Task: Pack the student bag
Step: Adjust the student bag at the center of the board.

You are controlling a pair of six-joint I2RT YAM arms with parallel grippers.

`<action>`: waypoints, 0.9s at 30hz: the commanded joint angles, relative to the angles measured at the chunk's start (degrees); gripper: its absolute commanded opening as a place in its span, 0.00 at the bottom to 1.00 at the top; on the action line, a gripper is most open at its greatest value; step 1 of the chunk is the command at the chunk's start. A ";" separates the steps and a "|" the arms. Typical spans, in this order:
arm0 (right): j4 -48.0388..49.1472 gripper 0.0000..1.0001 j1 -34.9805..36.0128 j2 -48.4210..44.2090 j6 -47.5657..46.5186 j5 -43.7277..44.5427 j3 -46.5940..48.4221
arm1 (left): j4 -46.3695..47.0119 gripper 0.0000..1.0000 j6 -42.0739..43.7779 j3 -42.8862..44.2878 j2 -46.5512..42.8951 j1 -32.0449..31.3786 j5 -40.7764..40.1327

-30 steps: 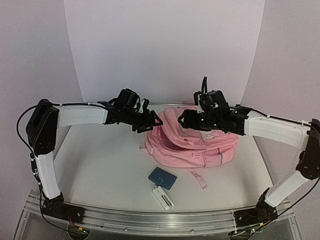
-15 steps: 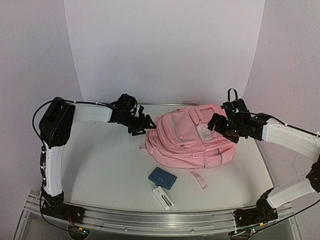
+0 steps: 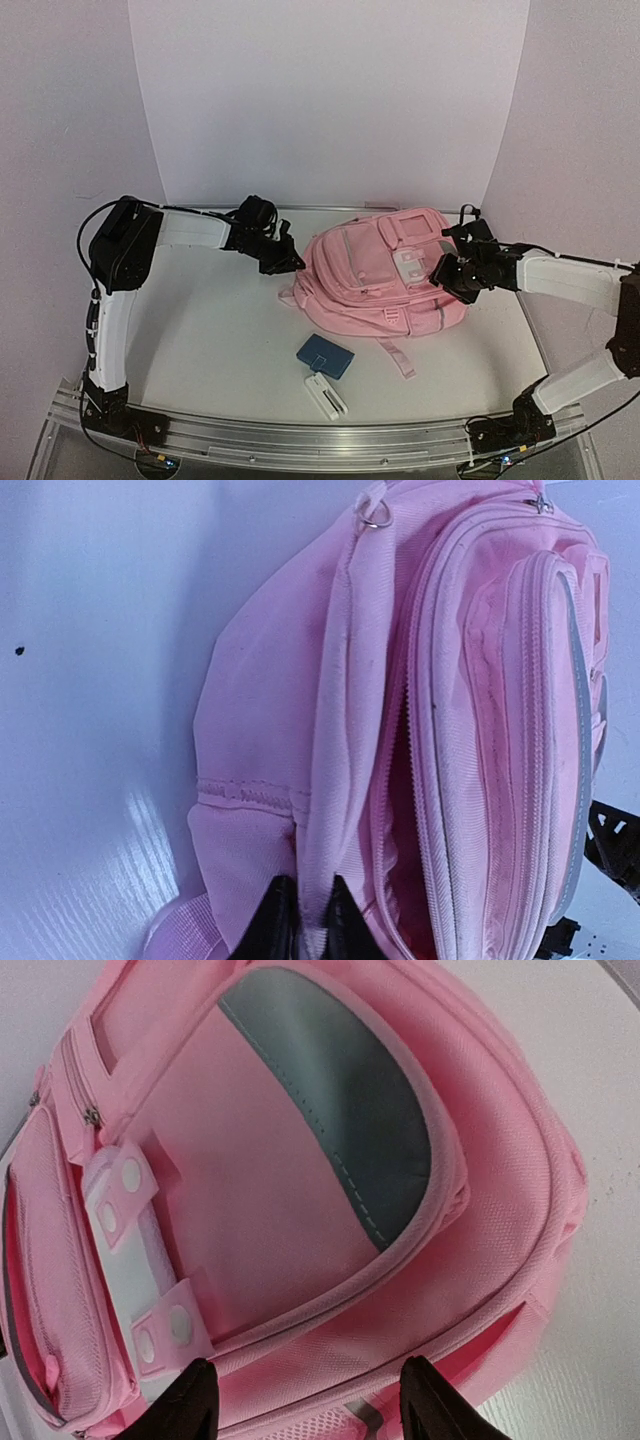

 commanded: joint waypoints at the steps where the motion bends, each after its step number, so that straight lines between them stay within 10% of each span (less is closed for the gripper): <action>1: 7.33 0.56 -0.04 5.11 -1.42 -4.75 -0.95 | 3.60 0.02 -1.00 -4.34 -3.71 -1.71 0.30; 12: 18.94 0.49 0.17 28.92 -17.43 -12.29 18.81 | 6.07 0.00 -1.76 -16.09 -13.73 -7.93 -3.82; 22: 20.53 0.73 6.02 40.73 -23.75 -17.07 35.77 | 12.55 0.01 -4.52 -16.76 -14.57 -17.50 -3.92; 27: 20.37 0.91 6.19 35.00 -23.50 -16.66 33.53 | 11.83 0.31 -5.22 -17.82 -19.45 -17.70 -6.48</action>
